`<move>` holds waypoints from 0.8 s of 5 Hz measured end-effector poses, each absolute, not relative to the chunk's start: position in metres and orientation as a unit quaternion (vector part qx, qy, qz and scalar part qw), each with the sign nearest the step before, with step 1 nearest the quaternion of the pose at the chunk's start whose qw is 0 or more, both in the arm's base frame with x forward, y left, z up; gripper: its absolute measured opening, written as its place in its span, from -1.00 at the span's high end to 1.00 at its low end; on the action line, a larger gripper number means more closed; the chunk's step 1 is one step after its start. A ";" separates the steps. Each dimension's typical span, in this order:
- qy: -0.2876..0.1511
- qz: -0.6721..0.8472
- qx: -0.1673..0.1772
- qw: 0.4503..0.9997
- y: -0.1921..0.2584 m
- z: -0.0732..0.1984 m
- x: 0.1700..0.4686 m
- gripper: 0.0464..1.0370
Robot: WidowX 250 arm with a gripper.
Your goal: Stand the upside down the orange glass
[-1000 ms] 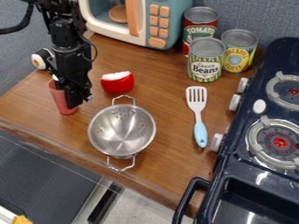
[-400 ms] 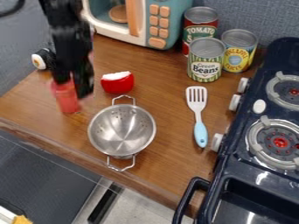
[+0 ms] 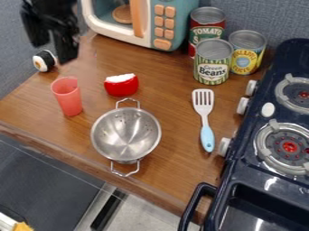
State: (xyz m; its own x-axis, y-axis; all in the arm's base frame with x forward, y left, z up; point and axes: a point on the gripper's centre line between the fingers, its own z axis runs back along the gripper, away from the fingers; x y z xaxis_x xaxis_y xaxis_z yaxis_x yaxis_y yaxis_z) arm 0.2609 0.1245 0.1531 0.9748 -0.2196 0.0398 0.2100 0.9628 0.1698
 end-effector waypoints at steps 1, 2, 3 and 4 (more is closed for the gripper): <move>0.016 -0.122 0.120 0.985 0.113 0.160 0.257 -0.93; 0.044 -0.137 0.143 0.979 0.105 0.153 0.262 -0.93; 0.042 -0.172 0.128 0.976 0.083 0.144 0.265 -0.93; 0.017 -0.185 0.077 0.980 0.064 0.123 0.265 -0.93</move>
State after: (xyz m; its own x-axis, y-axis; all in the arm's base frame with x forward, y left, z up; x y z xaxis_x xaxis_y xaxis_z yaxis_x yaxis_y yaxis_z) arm 0.2648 0.0639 0.1233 0.9311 -0.3596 -0.0616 0.3648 0.9198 0.1446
